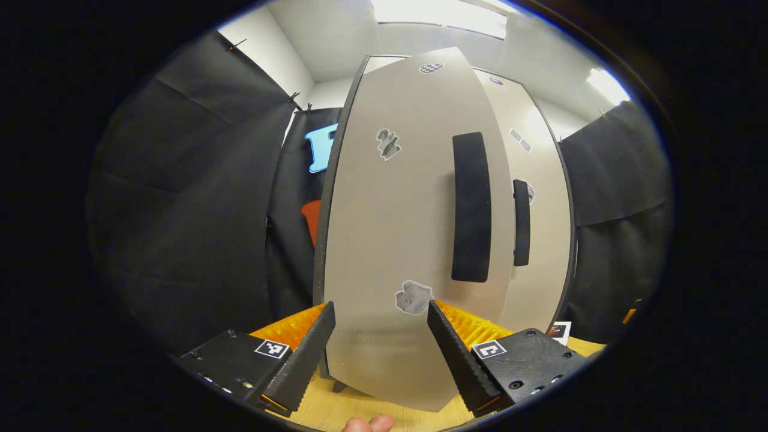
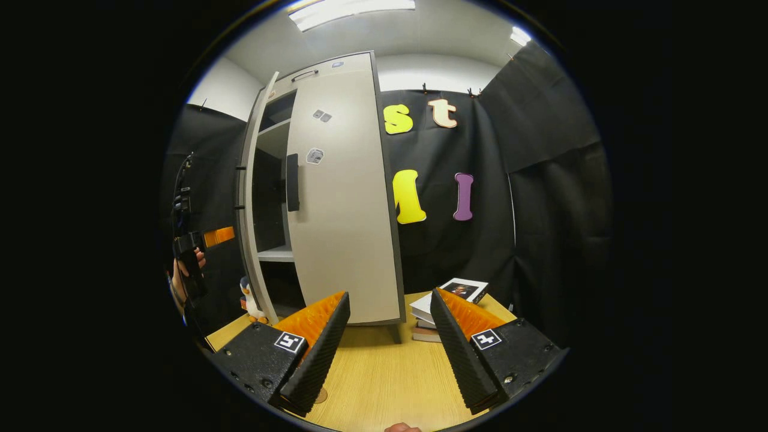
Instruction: Grasp the bottle in the cabinet with the left hand and place it on the coaster, then close the right door with the right hand and the left door with the left hand.
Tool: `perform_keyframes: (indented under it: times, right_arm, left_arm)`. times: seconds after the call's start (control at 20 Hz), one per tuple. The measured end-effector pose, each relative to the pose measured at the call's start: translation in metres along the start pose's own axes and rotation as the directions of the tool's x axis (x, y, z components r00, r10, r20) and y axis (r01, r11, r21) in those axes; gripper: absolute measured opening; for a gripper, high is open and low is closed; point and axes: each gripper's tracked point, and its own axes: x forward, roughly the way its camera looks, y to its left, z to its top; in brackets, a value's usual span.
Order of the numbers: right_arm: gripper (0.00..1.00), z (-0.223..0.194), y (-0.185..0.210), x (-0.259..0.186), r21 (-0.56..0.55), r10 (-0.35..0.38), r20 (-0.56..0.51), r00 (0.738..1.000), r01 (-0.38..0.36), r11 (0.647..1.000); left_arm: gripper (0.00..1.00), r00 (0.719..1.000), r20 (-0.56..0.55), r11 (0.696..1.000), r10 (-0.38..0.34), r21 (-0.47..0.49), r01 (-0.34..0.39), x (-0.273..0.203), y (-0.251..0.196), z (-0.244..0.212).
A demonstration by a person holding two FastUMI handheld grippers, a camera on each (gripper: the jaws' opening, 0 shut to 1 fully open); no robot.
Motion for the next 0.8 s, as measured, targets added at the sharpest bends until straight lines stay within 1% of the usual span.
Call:
perform_keyframes:
  times: [0.05,0.1,0.15,0.25,0.45,0.5,0.65,0.75,0.8]
  right_arm:
    - [0.83,0.003,0.003,0.001,0.003,0.009,0.006,1.0,-0.009,1.0]
    - [0.83,0.006,0.006,0.002,0.004,0.019,0.012,1.0,-0.019,1.0]
    - [0.83,0.006,0.008,0.002,0.003,0.024,0.014,1.0,-0.024,1.0]
    - [0.83,0.007,0.013,0.004,0.0,0.036,0.014,0.999,-0.036,0.999]
    - [0.83,0.009,0.026,0.005,0.01,0.068,0.008,0.998,-0.068,0.998]
    - [0.83,0.01,0.031,0.006,0.01,0.078,0.01,0.997,-0.078,0.997]
    - [0.83,0.008,0.041,0.007,0.004,0.1,0.002,0.995,-0.1,0.995]
    - [0.83,0.011,0.048,0.007,0.006,0.116,0.007,0.993,-0.116,0.993]
    - [0.83,0.011,0.051,0.007,0.011,0.121,0.005,0.993,-0.121,0.993]
  left_arm:
    - [0.95,1.0,0.004,1.0,-0.009,0.005,0.009,-0.004,-0.002,-0.001]
    - [0.99,1.0,0.009,1.0,-0.012,0.009,0.011,-0.009,-0.002,-0.003]
    - [0.95,1.0,0.012,1.0,-0.012,0.012,0.012,-0.014,-0.003,-0.006]
    - [0.99,1.0,0.014,1.0,-0.012,0.001,0.012,-0.026,-0.006,-0.011]
    - [1.0,1.0,0.017,1.0,0.002,-0.029,-0.002,-0.048,-0.008,-0.032]
    - [0.95,1.0,0.018,0.999,0.009,-0.035,-0.008,-0.055,-0.009,-0.037]
    - [0.95,1.0,0.007,0.997,0.025,-0.069,-0.025,-0.073,-0.015,-0.056]
    - [0.95,0.999,-0.019,0.997,0.042,-0.06,-0.044,-0.086,-0.016,-0.073]
    - [0.98,0.998,-0.037,0.998,0.049,-0.047,-0.05,-0.089,-0.016,-0.081]
